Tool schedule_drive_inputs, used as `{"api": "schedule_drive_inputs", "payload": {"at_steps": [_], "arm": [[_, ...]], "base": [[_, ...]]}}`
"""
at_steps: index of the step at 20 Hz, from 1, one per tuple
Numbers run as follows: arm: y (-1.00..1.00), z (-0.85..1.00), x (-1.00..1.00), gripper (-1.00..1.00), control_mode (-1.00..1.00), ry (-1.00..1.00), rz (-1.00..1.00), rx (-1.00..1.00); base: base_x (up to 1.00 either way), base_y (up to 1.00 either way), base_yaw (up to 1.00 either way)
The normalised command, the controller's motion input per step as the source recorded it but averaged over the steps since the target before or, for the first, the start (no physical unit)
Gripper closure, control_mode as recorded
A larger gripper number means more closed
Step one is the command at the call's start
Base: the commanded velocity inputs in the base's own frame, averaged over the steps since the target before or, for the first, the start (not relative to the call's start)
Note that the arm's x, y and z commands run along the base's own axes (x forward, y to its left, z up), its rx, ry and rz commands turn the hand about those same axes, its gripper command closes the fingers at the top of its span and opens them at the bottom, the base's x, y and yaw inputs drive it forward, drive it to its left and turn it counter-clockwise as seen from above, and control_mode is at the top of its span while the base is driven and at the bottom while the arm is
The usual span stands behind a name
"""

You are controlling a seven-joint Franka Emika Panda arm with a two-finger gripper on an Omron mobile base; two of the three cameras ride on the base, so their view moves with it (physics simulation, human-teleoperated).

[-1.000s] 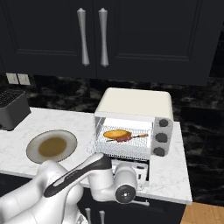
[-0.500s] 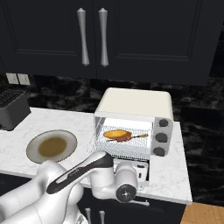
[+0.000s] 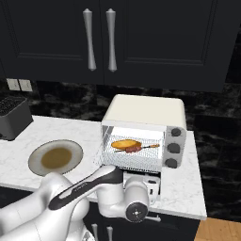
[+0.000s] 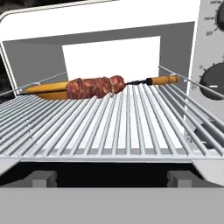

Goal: Pick up the kebab skewer and baguette bread, and place them inside the toaster oven. Close the toaster oven door and start by setting the timer.

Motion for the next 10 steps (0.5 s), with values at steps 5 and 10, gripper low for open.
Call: {"api": "schedule_drive_inputs", "payload": {"at_steps": [5,10], "arm": [[0.0,0.06,-0.05,-1.0,-1.0,-0.01,-0.02,0.0],[0.0,0.1,0.0,-1.0,-1.0,0.0,-0.02,0.0]], "base": [[0.0,0.0,0.0],[0.0,0.0,0.0]]}}
